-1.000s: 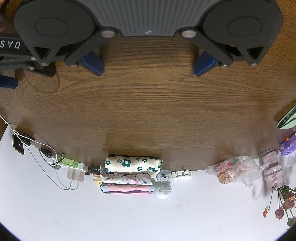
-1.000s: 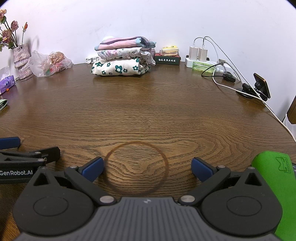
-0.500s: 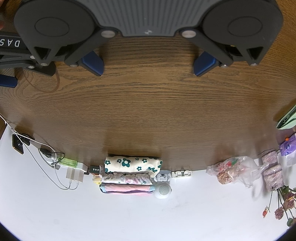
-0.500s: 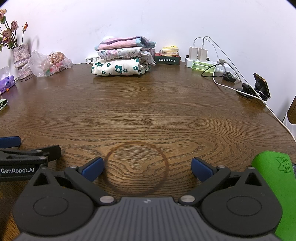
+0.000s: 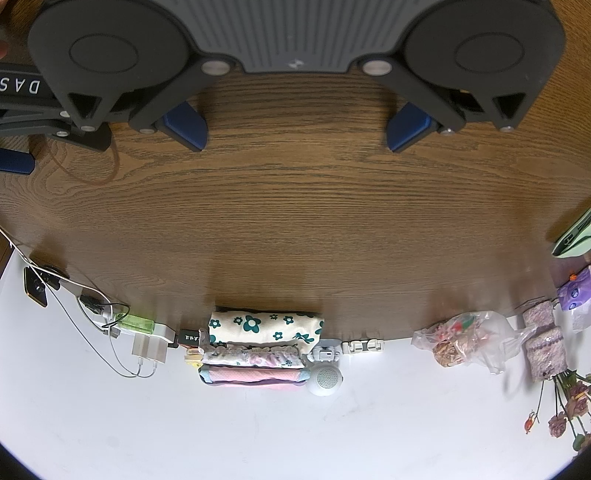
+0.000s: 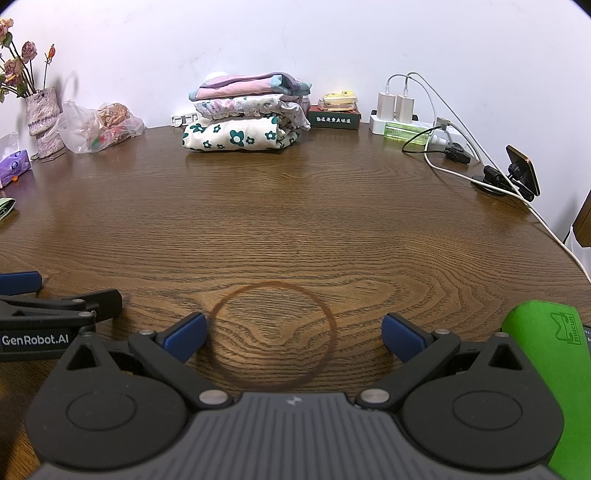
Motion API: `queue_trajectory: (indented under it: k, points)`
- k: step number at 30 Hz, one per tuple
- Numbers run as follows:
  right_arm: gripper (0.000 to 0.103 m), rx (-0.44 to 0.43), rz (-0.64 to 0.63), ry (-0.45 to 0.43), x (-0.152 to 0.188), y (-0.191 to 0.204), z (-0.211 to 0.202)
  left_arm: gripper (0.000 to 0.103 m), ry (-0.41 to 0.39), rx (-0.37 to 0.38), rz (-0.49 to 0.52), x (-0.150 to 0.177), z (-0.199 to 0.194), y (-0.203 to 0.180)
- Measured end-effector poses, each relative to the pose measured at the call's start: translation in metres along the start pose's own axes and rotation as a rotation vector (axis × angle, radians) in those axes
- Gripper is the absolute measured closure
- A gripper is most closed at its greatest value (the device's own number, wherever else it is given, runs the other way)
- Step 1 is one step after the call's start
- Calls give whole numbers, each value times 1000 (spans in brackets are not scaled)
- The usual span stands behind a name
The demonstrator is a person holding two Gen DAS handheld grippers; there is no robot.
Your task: Fold clothes
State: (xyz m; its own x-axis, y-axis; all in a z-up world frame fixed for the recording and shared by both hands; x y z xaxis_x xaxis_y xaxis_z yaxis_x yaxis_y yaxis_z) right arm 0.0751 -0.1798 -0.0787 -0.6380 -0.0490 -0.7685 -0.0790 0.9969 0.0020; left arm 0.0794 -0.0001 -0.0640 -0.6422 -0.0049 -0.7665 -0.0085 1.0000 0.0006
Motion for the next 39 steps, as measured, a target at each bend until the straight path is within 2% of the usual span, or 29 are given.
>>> queue_trajectory:
  k: [34, 39]
  points:
    - [0, -2, 0, 1, -1, 5, 0, 0, 6, -10, -2, 0, -1, 5]
    - [0, -11, -12, 23, -2, 11, 1, 0, 29, 28, 20, -4, 2, 11]
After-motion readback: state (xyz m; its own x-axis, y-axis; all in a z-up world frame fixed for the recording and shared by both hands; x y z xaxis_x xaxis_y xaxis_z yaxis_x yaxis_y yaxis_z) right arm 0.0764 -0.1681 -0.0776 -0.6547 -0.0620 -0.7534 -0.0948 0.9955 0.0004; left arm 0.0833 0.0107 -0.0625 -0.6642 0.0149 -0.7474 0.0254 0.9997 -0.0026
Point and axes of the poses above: each gripper's, at about its wrist camera, not at the fingertips, and z roughly the way its jaws point, y to its left, x to its underside, the point moved 10 cm from there along z, roughly the way its jaws point, and after that the axes turned 1 degree about x, right-handed, at the moved point
